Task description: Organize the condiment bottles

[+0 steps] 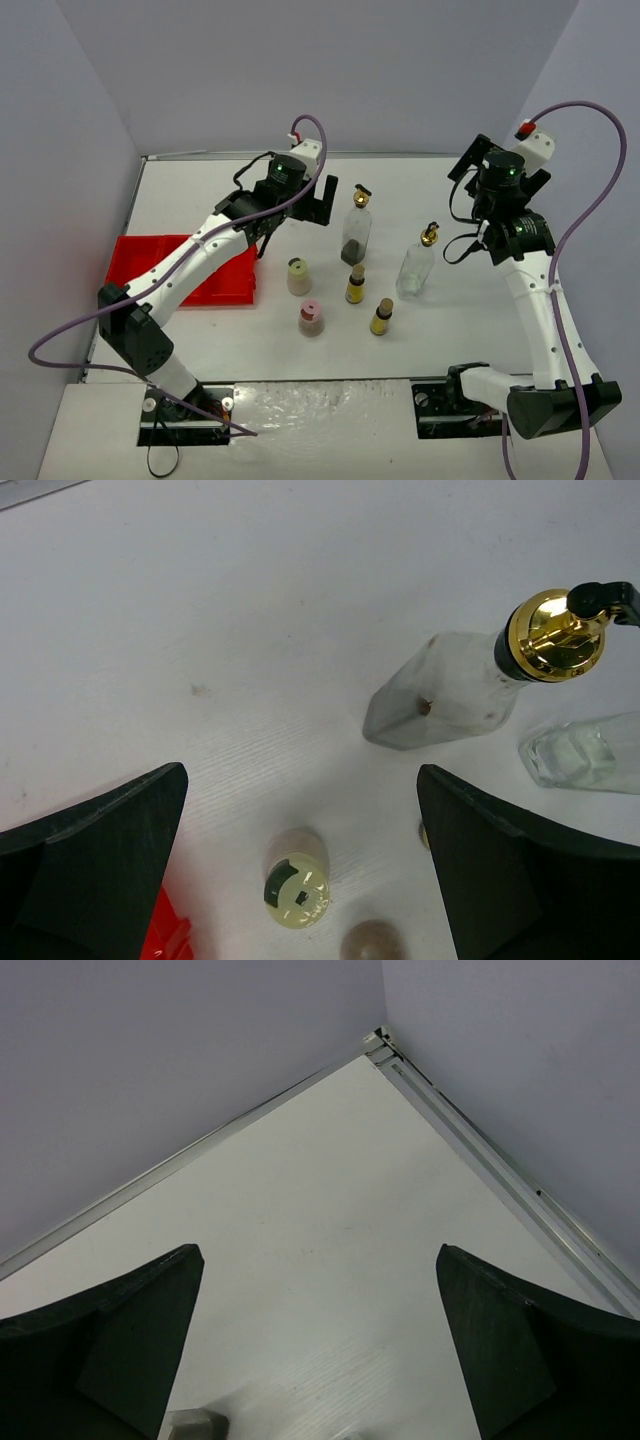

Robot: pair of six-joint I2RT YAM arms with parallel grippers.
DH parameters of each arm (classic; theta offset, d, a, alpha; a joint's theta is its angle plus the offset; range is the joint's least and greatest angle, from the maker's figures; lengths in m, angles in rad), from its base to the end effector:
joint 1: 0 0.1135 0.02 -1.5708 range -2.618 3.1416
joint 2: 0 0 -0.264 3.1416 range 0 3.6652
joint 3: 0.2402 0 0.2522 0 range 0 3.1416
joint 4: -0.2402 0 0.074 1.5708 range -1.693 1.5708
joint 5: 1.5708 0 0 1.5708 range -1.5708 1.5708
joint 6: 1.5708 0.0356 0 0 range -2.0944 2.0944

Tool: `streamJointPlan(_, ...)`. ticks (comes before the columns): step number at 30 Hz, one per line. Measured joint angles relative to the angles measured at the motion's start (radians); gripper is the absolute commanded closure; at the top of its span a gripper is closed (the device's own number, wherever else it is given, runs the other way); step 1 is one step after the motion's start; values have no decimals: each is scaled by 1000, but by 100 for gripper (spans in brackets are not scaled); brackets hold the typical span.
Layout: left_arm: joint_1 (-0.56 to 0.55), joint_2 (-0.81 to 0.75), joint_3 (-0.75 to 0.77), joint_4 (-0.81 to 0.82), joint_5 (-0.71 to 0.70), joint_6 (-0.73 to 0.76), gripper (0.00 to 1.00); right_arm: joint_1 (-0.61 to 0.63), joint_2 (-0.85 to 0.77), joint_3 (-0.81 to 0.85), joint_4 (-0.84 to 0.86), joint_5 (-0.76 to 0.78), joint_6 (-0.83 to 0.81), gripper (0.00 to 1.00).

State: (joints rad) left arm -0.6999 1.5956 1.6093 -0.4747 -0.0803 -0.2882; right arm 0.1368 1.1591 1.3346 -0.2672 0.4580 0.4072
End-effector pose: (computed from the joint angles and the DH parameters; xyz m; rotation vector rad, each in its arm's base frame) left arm 0.2839 -0.2353 0.3921 0.3731 2.0391 -0.5358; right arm 0.2504 0.0186 0.4476 0.5587 1.5559 0.0333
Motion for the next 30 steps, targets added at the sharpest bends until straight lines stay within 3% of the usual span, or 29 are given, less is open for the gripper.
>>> streamJointPlan(15,-77,104,-3,146,190,8,3,0,-24,-52,-7,1,24,0)
streamJointPlan(30,-91,249,-3,217,205,41,3,0,-31,-65,-7,-19,23,0)
